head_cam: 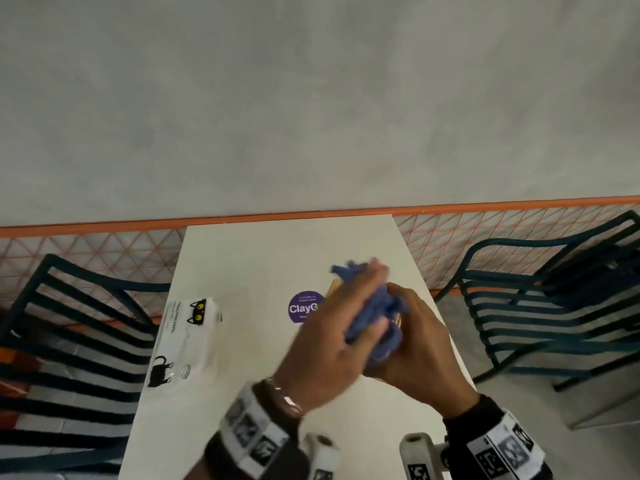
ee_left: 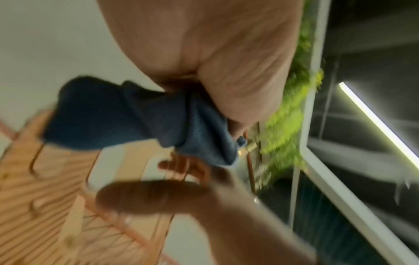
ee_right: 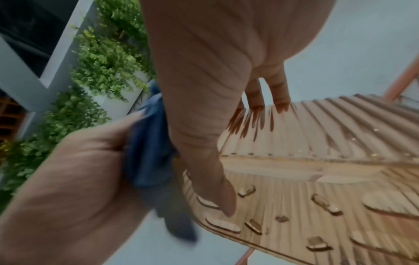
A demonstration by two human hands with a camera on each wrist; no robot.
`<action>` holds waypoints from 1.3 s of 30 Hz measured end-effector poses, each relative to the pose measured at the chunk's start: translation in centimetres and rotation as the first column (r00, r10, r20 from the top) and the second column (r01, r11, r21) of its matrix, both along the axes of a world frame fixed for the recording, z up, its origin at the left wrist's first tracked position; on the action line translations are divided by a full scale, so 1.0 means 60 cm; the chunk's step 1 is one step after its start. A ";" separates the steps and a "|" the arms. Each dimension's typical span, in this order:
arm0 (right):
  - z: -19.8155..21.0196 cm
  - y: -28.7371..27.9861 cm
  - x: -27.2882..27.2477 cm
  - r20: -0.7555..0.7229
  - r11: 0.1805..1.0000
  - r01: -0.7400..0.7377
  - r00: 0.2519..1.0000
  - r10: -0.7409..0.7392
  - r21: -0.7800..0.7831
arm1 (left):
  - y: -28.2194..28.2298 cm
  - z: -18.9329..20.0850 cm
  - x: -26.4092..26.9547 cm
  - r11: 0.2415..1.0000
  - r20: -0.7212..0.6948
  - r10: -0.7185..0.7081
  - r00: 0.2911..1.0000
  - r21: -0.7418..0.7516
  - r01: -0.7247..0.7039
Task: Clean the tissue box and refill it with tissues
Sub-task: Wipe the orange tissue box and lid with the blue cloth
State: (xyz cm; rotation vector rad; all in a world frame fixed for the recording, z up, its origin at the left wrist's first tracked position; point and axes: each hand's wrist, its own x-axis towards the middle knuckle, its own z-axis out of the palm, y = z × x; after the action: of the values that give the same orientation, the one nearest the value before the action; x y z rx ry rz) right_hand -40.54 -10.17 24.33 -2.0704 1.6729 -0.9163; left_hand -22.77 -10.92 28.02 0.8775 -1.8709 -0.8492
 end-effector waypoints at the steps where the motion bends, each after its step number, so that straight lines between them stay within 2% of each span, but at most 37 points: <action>1: 0.000 0.002 0.003 0.050 1.000 -0.001 0.999 0.001 -0.012 | -0.001 -0.011 -0.018 0.990 0.150 0.007 0.989 -0.139 0.014; 2: 0.002 0.003 0.004 0.068 1.000 0.025 0.997 -0.024 -0.014 | -0.008 -0.025 -0.025 0.973 0.252 0.030 0.967 -0.228 0.029; 3: 0.004 0.006 0.003 0.059 0.998 0.051 0.997 -0.049 -0.029 | -0.017 -0.038 -0.027 0.973 0.276 0.031 0.961 -0.228 0.034; 5: 0.002 0.009 -0.004 -0.036 0.997 0.040 0.998 -0.042 -0.066 | -0.033 -0.055 -0.016 0.999 0.159 0.043 0.986 -0.029 -0.038; 7: 0.000 0.016 -0.010 -0.068 0.997 0.067 0.995 -0.069 -0.033 | -0.046 -0.074 -0.001 0.969 -0.005 0.152 0.988 0.199 -0.148; 8: 0.001 0.019 -0.012 -0.066 0.996 0.087 0.994 -0.089 -0.025 | -0.045 -0.081 0.000 0.956 -0.029 0.192 0.981 0.234 -0.180; 10: 0.000 0.021 -0.016 -0.039 0.996 0.074 0.996 -0.076 -0.056 | -0.026 -0.084 -0.009 0.982 0.054 0.146 0.988 0.110 -0.151; 12: -0.001 0.019 -0.019 0.020 0.993 0.005 1.000 -0.003 -0.118 | 0.002 -0.077 -0.028 0.987 0.182 0.046 0.982 -0.160 -0.017; 13: -0.001 0.018 -0.019 0.046 0.993 -0.015 0.999 0.021 -0.118 | 0.007 -0.076 -0.031 0.971 0.225 0.014 0.974 -0.236 0.040; 14: 0.001 0.017 -0.020 0.049 0.995 -0.011 0.999 0.016 -0.097 | 0.003 -0.078 -0.029 0.970 0.233 -0.002 0.973 -0.234 0.058; 16: 0.006 0.018 -0.018 0.010 0.997 0.032 0.999 -0.032 -0.064 | -0.025 -0.081 -0.015 1.000 0.128 -0.002 0.992 -0.025 0.005; 18: 0.005 0.022 -0.017 0.012 0.998 0.067 0.998 -0.067 -0.014 | -0.054 -0.080 -0.001 0.957 -0.066 0.061 0.996 0.287 -0.040; 20: 0.008 0.025 -0.021 0.051 0.996 0.083 0.995 -0.084 0.029 | -0.071 -0.082 0.008 0.814 -0.306 0.146 0.941 0.578 0.062; 22: 0.017 0.023 -0.025 0.119 0.992 0.096 0.987 -0.105 0.079 | -0.076 -0.097 0.010 0.583 -0.470 0.327 0.820 0.783 0.216; 23: 0.022 0.021 -0.026 0.172 0.988 0.105 0.977 -0.123 0.111 | -0.074 -0.110 0.008 0.482 -0.508 0.402 0.762 0.825 0.296; 24: 0.029 0.019 -0.025 0.227 0.984 0.112 0.964 -0.142 0.139 | -0.069 -0.121 0.003 0.416 -0.531 0.456 0.714 0.837 0.356; 26: 0.037 0.012 -0.023 0.288 0.978 0.117 0.943 -0.163 0.172 | -0.056 -0.146 -0.005 0.328 -0.490 0.560 0.668 0.872 0.364; 29: 0.040 0.007 -0.020 0.338 0.974 0.119 0.924 -0.179 0.192 | -0.034 -0.166 -0.005 0.301 -0.431 0.596 0.677 0.902 0.309; 31: 0.035 0.007 -0.016 0.421 0.970 0.145 0.881 -0.216 0.195 | -0.027 -0.184 -0.004 0.288 -0.442 0.613 0.655 0.897 0.336; 35: 0.009 0.013 0.017 0.595 0.956 0.230 0.748 -0.295 0.185 | -0.018 -0.189 -0.021 0.335 -0.565 0.674 0.476 0.808 0.485; 37: -0.006 0.016 0.033 0.576 0.953 0.252 0.760 -0.303 0.169 | -0.023 -0.185 -0.029 0.328 -0.604 0.697 0.388 0.749 0.576; 39: -0.008 0.016 0.033 0.515 0.963 0.215 0.814 -0.269 0.162 | -0.038 -0.191 -0.023 0.292 -0.593 0.722 0.357 0.729 0.620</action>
State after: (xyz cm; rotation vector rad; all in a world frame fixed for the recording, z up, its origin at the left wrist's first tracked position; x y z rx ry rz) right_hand -38.55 -9.18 23.82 -1.3697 1.6378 -1.3176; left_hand -24.18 -13.19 16.57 0.7370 0.0881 -2.0036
